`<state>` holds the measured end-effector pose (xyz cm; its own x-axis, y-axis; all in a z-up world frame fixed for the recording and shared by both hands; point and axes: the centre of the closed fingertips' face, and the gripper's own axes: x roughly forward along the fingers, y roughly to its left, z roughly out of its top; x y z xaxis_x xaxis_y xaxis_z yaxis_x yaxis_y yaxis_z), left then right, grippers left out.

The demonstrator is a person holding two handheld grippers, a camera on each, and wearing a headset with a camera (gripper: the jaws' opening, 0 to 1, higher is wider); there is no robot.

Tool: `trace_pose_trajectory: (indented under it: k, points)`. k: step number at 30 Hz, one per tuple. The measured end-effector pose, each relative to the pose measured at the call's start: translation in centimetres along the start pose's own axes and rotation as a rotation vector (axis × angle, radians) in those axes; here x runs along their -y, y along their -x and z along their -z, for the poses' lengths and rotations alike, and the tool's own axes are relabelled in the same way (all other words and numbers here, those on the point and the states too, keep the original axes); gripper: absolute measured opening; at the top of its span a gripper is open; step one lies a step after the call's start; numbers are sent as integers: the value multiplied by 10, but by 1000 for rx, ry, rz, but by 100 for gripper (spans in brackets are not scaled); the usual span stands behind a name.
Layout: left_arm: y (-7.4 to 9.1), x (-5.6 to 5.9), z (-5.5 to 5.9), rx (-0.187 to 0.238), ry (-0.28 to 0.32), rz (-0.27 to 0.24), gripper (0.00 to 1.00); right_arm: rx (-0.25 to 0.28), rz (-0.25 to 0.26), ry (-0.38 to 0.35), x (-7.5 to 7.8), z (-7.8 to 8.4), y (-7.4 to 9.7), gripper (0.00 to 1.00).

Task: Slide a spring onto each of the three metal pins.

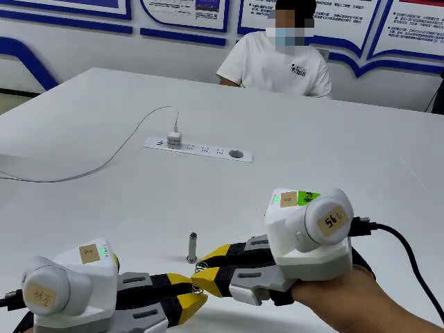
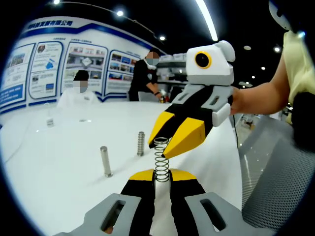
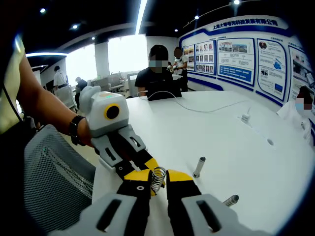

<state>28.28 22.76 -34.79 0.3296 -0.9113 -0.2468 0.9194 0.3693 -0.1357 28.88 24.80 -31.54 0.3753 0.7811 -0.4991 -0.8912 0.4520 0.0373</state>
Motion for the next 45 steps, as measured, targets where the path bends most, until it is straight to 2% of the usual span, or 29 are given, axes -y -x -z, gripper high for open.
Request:
trace_pose_trajectory:
  k: [9,17,30,36,45]
  points:
    - [0,-1,-2,2,-36,-12,11,10,2,17,-2,-3,-1,12]
    - [-1,-2,-1,-19,-92,-20,12,13,2,38,-4,-4,-2,12]
    - [4,-9,0,-23,-84,-45,22,24,19,40,4,-9,0,12]
    - [6,-12,0,-19,-69,-58,30,32,30,41,8,-14,2,12]
    - [10,-18,1,-20,-59,-83,39,46,57,40,20,-21,5,12]
